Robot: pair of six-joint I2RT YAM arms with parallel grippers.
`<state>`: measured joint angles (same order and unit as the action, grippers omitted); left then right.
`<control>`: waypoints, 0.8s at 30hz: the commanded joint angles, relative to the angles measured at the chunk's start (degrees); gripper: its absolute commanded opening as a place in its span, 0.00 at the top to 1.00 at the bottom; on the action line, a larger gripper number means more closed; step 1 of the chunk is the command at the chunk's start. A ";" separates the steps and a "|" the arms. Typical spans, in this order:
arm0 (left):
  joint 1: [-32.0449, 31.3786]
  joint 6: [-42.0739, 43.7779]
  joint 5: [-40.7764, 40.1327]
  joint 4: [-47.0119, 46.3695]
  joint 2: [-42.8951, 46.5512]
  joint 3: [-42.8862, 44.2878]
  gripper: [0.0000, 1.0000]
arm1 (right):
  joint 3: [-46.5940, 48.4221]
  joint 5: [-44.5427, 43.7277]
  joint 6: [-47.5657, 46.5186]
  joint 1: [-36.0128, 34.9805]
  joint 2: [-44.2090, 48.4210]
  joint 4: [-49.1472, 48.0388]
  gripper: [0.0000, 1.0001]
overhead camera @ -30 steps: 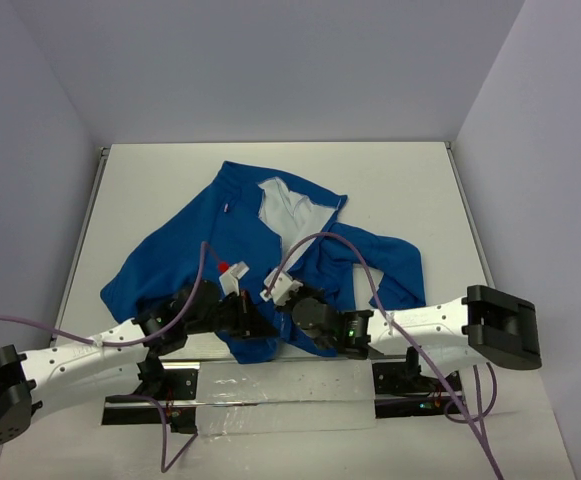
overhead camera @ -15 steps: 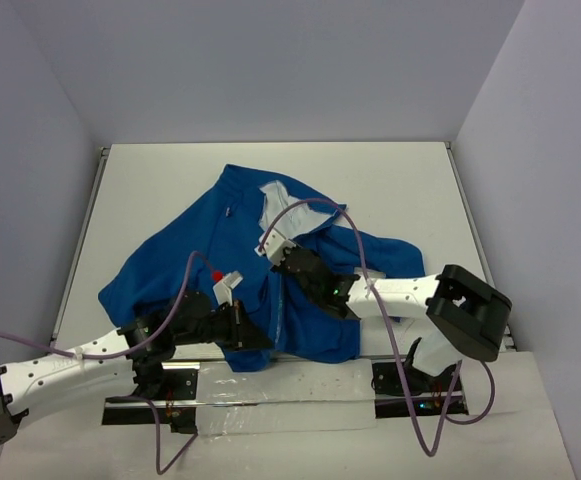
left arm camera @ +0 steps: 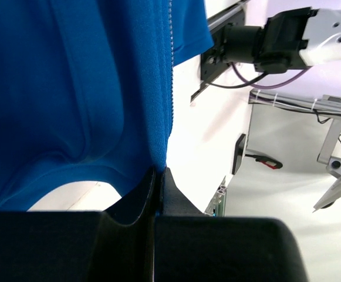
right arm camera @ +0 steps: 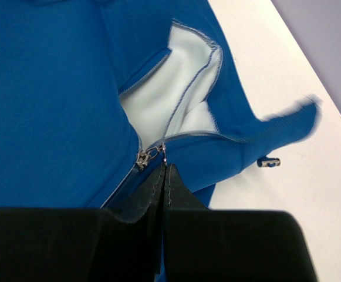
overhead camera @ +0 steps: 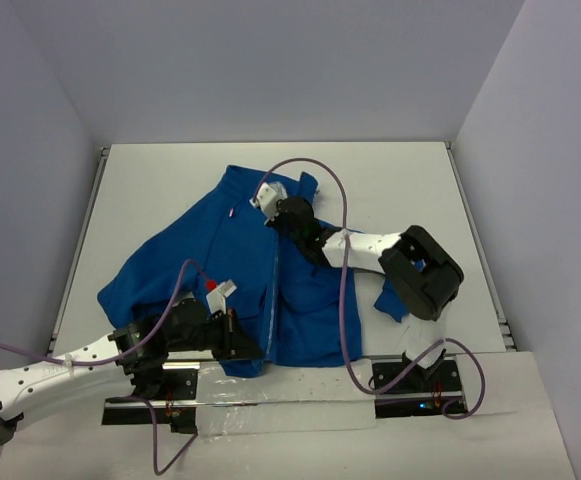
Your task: Zip up the jacket
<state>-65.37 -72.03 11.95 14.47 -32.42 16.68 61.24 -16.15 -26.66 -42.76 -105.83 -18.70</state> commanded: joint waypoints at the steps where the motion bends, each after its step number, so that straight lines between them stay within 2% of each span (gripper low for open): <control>1: -2.46 -2.01 3.78 3.55 0.23 3.37 1.00 | 10.75 1.39 -2.49 4.84 -4.97 0.31 1.00; 7: -3.37 -0.99 -0.13 8.19 -1.61 7.34 1.00 | 24.79 4.23 -1.65 12.11 -11.19 6.78 1.00; 10: -3.63 -2.26 -0.52 6.61 -2.82 7.21 1.00 | 30.83 5.61 -1.02 15.43 -12.04 10.38 1.00; 16: -3.98 -2.85 -0.41 6.52 -3.75 7.02 1.00 | 37.36 8.15 -1.58 22.18 -13.90 13.68 1.00; 24: -4.77 -4.08 -0.97 7.15 -4.66 8.37 1.00 | 45.93 8.24 -1.30 26.85 -20.22 16.69 1.00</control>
<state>-68.07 -74.81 2.47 18.20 -36.93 22.70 100.14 -2.91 -27.70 -20.42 -123.03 2.85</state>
